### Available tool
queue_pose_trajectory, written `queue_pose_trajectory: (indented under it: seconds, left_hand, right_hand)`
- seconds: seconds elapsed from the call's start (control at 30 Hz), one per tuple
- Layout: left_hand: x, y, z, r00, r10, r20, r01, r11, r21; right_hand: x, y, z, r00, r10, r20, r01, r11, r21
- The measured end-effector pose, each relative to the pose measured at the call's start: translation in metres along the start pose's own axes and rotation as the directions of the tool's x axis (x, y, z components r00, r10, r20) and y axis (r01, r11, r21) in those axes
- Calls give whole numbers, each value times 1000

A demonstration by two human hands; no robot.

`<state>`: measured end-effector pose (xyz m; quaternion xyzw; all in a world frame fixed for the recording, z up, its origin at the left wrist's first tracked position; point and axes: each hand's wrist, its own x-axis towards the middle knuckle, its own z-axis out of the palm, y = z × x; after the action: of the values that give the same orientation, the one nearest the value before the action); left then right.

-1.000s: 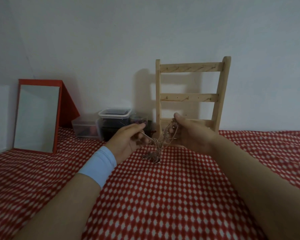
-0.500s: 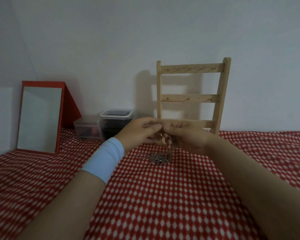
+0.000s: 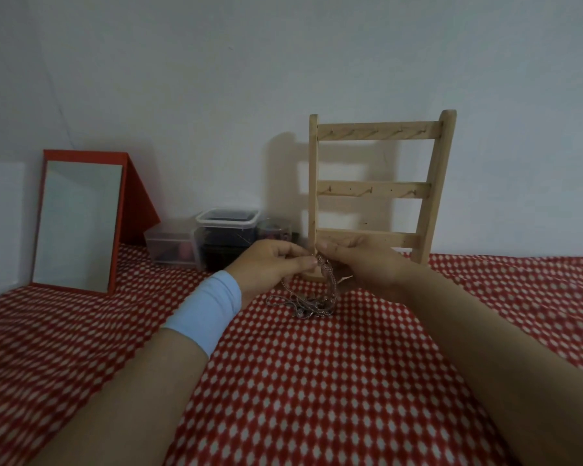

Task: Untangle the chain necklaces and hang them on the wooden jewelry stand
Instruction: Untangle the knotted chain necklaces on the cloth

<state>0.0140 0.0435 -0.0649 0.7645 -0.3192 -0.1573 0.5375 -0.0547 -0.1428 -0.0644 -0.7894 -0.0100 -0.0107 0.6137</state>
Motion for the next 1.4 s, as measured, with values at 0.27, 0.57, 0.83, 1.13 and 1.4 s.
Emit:
queue_pose_trajectory:
  seconds: [0.27,0.57,0.83,1.13,1.4]
  left_hand:
    - [3,0,-4,961,-117,249,102,992,74]
    - [10,-6,-3,994,17,-105,-10,998,66]
    - [3,-10,2,979,130,-155,-99,975,197]
    - [0,-8,3,993,23,-119,-14,997,74]
    - [1,-9,3,986,88,-141,-69,989,129]
  right_hand:
    - [0,-5,5,997,26,-76,-35,992,-123]
    - [-6,-6,-6,984,139,113,-134,990,-50]
    - [-5,-7,-5,998,15,-57,-38,903,-428]
    - [-4,-5,2,980,-176,-92,148,957,-250]
    - [-4,-5,3,993,-84,-85,57,959,-278]
